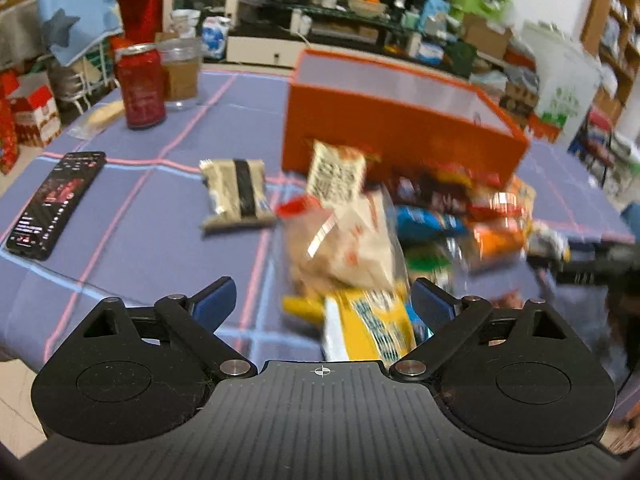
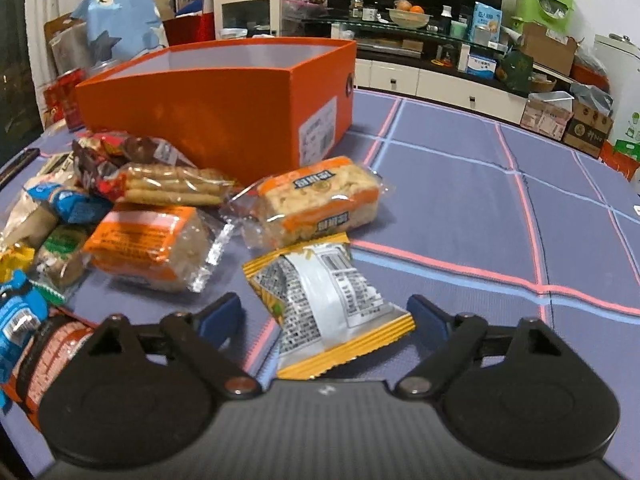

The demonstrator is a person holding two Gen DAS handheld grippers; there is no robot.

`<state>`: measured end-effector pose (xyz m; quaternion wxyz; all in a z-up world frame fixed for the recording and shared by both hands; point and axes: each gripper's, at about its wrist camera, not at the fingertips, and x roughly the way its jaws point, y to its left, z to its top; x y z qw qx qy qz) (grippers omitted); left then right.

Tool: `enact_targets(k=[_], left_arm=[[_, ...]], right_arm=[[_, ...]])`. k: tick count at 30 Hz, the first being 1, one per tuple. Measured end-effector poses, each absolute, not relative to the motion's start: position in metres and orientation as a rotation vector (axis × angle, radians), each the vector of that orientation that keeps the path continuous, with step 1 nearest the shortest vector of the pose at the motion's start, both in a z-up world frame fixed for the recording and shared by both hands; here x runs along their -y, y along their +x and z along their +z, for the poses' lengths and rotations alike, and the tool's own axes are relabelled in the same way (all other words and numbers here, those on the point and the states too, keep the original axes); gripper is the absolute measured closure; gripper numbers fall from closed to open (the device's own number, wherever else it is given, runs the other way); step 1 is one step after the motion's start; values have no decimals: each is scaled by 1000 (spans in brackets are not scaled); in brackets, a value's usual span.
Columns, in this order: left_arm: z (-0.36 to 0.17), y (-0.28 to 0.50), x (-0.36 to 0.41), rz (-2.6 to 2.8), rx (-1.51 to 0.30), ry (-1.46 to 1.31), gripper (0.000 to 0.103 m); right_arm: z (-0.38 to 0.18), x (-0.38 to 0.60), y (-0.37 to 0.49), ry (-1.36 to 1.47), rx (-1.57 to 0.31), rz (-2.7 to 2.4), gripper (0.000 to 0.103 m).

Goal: Organize snacks
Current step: 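Grasp the yellow snack bag with the left tool while the right tool grasps a silver-yellow packet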

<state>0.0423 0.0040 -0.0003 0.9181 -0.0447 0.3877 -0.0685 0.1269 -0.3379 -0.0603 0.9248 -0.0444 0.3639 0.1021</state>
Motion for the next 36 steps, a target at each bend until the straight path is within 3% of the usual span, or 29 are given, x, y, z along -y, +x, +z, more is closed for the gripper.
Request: enact_targets(k=[5,15,18,22,27,32,36], left_arm=[[-16,37,9,-153,-848,-90,28],[-27,42,13,-164,-889,-106,32],[-30,43,16,-168,-896,-100,34],[-33,46,13,-172,-910,-132,35],[-35,48,3,-163,-941,-187,44],[-34,48,3,-149,-943,-143,44],[-36,43,15,-159,-936,-38,55]], right_arm=[[-59,339,122,-92,-740,223,25],[-57,333,130,-87,-742,218,23],[-54,331,132,-88,-757,229,34],[-49,323,131,-97,-789,231,39],[-48,322,130,-83,-812,216,39],[-50,322,128,-78,-808,206,38],[-49,320,127,-80,-810,200,38]])
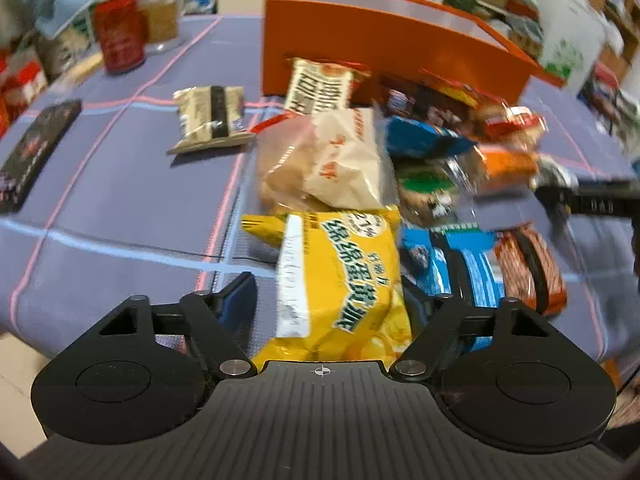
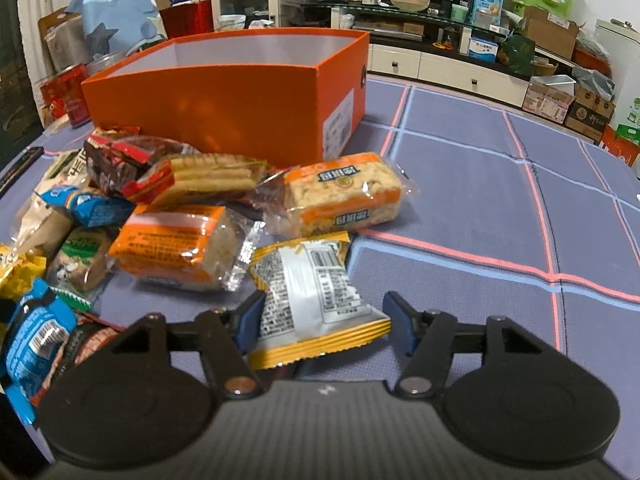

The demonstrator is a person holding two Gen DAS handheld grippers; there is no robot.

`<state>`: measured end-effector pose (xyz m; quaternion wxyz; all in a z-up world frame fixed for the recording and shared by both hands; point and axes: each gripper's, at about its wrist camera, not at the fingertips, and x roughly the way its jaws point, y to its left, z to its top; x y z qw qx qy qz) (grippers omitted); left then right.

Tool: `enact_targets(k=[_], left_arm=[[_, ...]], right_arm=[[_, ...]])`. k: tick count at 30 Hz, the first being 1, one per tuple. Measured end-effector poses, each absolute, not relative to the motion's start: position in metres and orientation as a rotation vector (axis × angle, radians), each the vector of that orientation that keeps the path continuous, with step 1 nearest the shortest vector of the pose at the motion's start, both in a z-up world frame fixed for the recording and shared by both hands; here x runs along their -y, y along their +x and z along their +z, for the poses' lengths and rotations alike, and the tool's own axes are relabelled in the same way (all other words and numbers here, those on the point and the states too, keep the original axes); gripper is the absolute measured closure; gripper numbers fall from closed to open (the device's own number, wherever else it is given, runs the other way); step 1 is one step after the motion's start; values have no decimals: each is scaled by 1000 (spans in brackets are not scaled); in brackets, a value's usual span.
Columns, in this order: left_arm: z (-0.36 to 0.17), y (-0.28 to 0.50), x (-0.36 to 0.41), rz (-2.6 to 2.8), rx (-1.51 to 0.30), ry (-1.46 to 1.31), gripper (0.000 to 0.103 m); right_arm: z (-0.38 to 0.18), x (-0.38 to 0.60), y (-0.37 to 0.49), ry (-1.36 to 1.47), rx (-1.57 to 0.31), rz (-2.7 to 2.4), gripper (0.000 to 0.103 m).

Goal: Organize snacks
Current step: 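Grasp the yellow snack bag with the left tool while the right tool grasps a silver-yellow packet, then carry the yellow bag and silver-yellow packet over the orange box with both tools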

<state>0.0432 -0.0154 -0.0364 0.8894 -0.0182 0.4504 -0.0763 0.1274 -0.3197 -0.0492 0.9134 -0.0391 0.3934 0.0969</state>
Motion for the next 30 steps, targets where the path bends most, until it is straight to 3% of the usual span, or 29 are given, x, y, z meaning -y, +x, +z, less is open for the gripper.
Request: enact_targets(k=[3,6,12,30], left_arm=[[-38,40,23,-174,-928,7,58],[-36,38,24,-183,-925,21,75],[-32,40,17,-200,-939,-15,87],[18,4,7,-210,-767,35,91]], right_arm=[[-49,318,126,-82,-810,202,38],[-49,316,126,-88,-811,204,40],[-45,311,124,-99,-834,201,43],[-7,285,84,-218,-751,95,48]])
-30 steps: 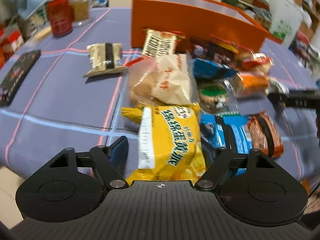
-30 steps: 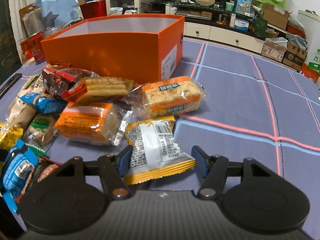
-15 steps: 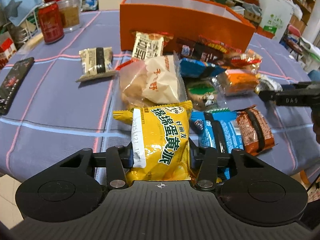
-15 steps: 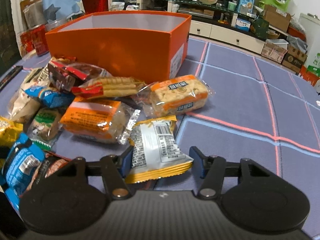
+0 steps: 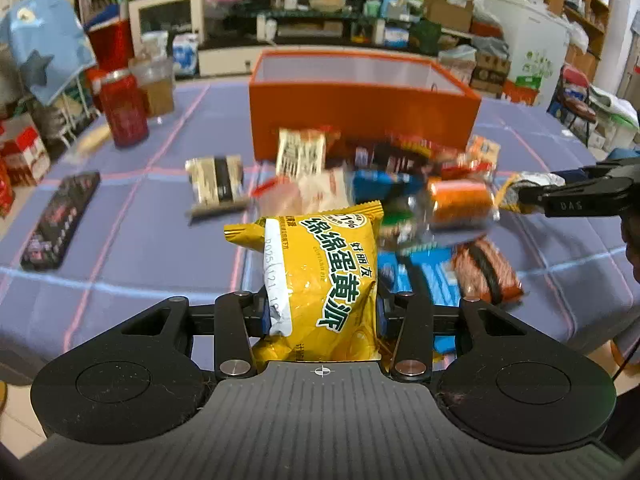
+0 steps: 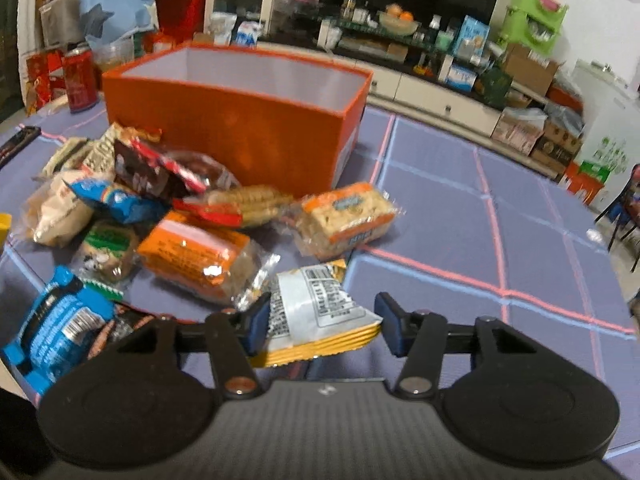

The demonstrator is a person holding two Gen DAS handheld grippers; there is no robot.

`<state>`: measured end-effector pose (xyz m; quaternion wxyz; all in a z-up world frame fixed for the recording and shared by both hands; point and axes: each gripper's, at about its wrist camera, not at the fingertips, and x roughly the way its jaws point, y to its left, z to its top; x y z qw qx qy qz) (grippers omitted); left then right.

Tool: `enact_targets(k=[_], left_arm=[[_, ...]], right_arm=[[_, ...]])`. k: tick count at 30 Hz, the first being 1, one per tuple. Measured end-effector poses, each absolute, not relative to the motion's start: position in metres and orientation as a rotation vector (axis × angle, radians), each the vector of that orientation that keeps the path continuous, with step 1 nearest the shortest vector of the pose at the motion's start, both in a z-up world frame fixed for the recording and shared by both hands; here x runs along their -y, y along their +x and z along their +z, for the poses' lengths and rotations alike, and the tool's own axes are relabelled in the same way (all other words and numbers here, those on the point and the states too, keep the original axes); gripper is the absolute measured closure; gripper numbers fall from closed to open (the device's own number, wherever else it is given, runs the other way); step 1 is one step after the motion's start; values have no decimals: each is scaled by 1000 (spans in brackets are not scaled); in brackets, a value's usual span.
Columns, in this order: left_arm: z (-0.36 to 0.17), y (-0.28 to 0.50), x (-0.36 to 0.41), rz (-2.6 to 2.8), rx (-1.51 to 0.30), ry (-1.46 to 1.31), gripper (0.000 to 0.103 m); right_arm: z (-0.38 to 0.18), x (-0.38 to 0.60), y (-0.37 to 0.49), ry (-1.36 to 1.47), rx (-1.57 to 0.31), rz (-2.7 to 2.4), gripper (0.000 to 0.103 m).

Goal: Organize snacks
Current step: 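Carry the yellow bag and silver-yellow packet over the orange box with both tools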

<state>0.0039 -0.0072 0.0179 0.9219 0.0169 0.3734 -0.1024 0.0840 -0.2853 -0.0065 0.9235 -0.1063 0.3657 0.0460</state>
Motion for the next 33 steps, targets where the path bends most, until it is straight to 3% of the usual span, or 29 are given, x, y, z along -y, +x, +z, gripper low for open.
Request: enact_targets(k=[20,33], left_arm=[[68,116,27,-111,-637,73,91],[93,185,34,-100,-575,-15,91]], right_arm=[[45,279,79,-146,-550,6,48],[85,250,122,-100,-462,40,48]])
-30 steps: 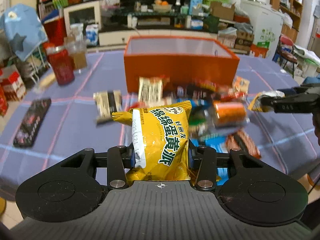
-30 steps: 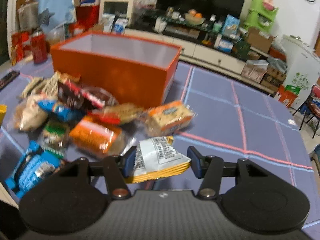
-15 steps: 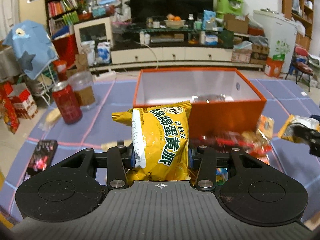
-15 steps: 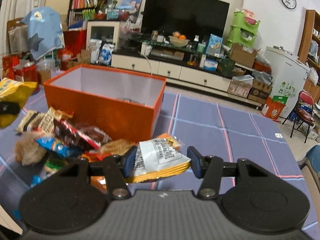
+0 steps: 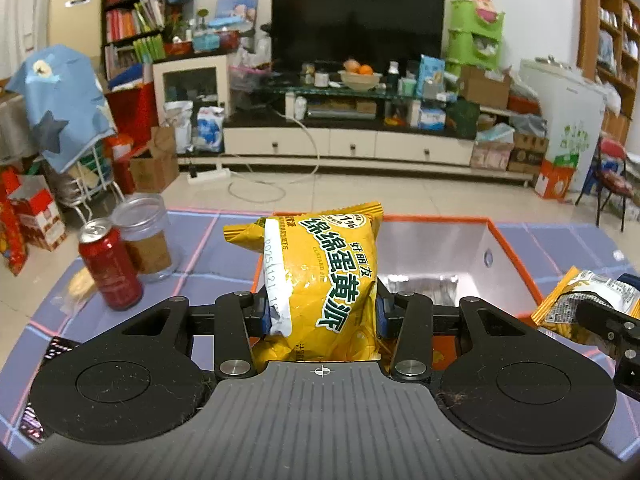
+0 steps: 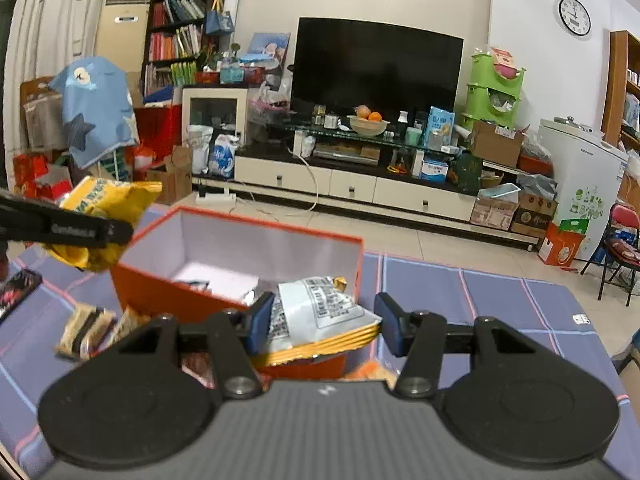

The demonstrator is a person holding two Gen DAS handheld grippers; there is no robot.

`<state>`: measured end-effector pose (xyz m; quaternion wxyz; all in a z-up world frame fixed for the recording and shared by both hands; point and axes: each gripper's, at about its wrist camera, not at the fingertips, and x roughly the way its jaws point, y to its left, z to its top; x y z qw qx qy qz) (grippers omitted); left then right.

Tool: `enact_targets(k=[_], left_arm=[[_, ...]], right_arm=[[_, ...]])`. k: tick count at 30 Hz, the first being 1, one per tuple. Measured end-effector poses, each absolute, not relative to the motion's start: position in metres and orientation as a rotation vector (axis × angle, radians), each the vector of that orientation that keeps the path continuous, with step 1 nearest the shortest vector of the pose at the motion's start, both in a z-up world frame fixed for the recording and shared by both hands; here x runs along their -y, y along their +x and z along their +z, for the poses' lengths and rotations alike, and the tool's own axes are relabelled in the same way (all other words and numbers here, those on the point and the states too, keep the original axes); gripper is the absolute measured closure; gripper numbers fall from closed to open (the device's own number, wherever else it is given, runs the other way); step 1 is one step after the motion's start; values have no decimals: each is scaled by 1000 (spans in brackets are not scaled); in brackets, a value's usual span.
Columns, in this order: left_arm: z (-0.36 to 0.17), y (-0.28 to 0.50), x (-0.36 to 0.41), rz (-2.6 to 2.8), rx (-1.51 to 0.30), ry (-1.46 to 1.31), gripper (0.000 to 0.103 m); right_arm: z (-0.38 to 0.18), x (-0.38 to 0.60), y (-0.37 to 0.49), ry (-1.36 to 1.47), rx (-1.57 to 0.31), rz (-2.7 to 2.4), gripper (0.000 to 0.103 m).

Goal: Organize snacks
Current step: 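Carry the yellow bag and silver-yellow packet over the orange box with both tools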

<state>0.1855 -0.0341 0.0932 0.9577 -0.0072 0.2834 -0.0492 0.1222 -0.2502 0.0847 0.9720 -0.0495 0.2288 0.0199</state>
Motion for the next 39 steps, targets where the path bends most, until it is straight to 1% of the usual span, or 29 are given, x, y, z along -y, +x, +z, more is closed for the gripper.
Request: enact_targets(k=[8,17,39], left_arm=[[88,211,25,-49,-578,3,91],[80,232,42,-51,-590,-34,91],[49,257,78,-43,-634,46,91]], right_arm=[[93,248,163,4,-435,36,48],[82,235,201,10,-443,39,48],[61,243,231,10,-459,26,48]])
